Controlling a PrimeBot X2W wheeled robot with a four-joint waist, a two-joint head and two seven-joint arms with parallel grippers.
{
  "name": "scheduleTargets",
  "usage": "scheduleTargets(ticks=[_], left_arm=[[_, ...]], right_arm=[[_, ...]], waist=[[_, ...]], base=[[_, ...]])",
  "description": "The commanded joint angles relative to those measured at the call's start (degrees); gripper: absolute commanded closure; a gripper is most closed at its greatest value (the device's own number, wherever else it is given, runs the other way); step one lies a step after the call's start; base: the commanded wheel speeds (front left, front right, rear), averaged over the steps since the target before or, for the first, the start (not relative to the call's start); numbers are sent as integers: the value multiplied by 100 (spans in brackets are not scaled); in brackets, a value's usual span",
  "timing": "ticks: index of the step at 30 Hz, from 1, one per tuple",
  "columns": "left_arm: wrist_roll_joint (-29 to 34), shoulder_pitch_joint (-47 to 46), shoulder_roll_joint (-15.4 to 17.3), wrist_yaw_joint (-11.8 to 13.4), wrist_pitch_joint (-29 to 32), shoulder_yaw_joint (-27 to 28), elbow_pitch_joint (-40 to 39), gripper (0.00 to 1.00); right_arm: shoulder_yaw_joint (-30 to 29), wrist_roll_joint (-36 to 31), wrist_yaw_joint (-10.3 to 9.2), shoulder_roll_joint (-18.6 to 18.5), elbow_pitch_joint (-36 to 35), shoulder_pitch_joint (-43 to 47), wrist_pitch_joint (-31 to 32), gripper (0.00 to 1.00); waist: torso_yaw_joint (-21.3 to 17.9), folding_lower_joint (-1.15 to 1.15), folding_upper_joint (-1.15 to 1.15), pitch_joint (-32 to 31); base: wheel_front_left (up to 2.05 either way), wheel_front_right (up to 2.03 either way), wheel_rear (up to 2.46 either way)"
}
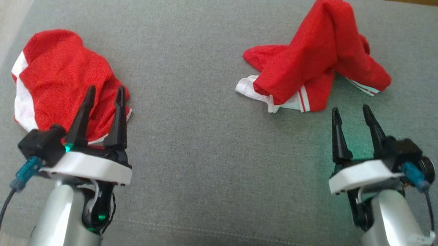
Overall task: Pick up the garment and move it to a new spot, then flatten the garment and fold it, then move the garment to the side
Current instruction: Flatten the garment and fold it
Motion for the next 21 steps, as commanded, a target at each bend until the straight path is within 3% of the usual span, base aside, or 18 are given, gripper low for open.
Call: scheduleTargets(ticks=[1, 20, 21], left_arm=[[-23, -198, 49, -34, -29, 140, -199, 0], [-184, -369, 24, -35, -29, 99, -105, 0], [-191, -374, 23, -35, -29, 103, -104, 0]], right_arm=[[155, 111, 43, -15, -67, -262, 1, 0], [-229, 311, 43, -15, 2251, -1632, -54, 0], [-213, 342, 43, -15, 2360, -1679, -37, 73]], waist=[[42, 0, 0, 79], [633, 0, 0, 473], [645, 0, 0, 475]], base=[[0, 0, 0], [0, 0, 0], [0, 0, 0]])
